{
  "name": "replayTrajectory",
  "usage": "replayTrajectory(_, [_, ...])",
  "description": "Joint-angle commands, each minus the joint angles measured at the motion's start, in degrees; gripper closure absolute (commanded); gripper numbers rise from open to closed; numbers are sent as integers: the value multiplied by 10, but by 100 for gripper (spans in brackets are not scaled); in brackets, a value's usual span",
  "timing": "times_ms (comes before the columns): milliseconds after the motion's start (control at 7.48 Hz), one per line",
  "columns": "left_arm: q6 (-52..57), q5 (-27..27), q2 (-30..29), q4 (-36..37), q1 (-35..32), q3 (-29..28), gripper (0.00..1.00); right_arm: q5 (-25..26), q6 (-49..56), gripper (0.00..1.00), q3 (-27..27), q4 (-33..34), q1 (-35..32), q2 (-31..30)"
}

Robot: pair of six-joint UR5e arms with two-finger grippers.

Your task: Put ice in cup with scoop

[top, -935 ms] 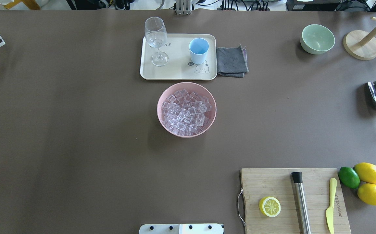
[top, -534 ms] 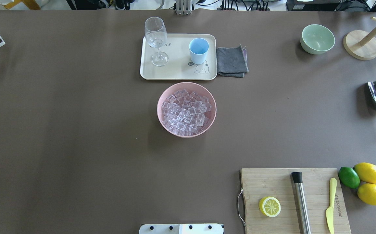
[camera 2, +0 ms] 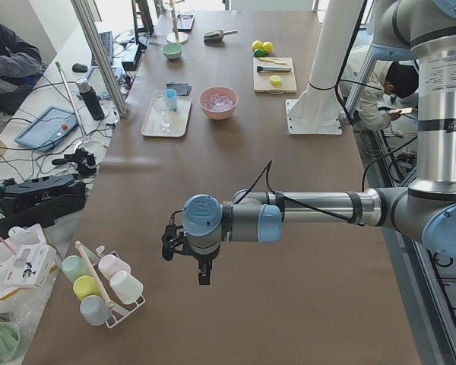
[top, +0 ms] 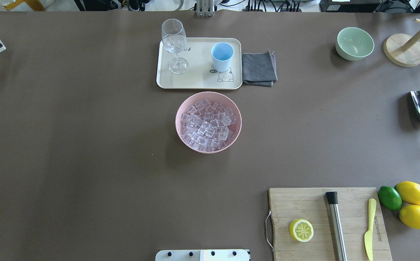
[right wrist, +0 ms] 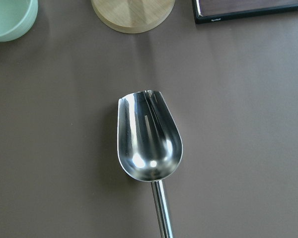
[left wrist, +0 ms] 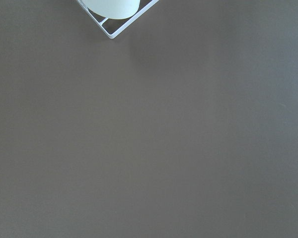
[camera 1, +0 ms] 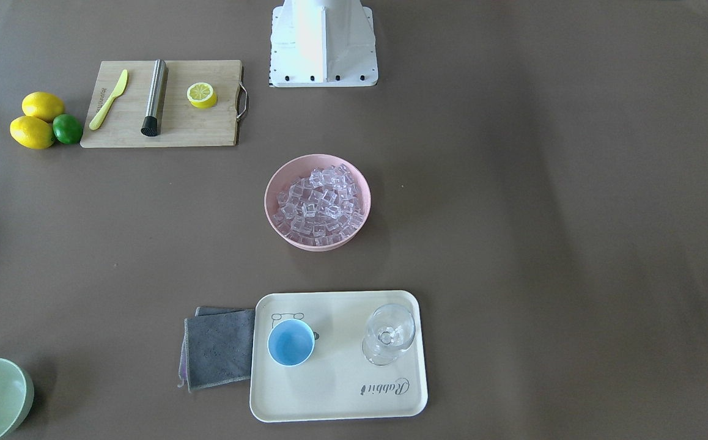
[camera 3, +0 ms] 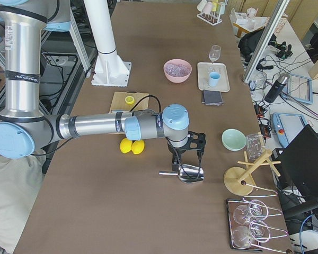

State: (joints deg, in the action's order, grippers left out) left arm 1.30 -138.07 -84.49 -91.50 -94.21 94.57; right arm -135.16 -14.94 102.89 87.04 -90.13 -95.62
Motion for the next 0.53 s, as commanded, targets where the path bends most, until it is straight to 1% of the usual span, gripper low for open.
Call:
replayTrajectory(0, [4, 0, 0, -2, -1, -1, 1, -7, -3, 0, 19, -10, -14, -2])
replayTrajectory(134, [4, 0, 0, -4, -2, -2, 1, -20, -6, 0, 19, -7, -14, -16])
replayTrajectory(267, [3, 2, -3, -5, 1, 2, 1, -50, -9, 0, 19, -7, -14, -18])
replayTrajectory(401, [3, 3, -4, -5, 2, 0, 1, -53, -10, 0, 16, -4, -21, -24])
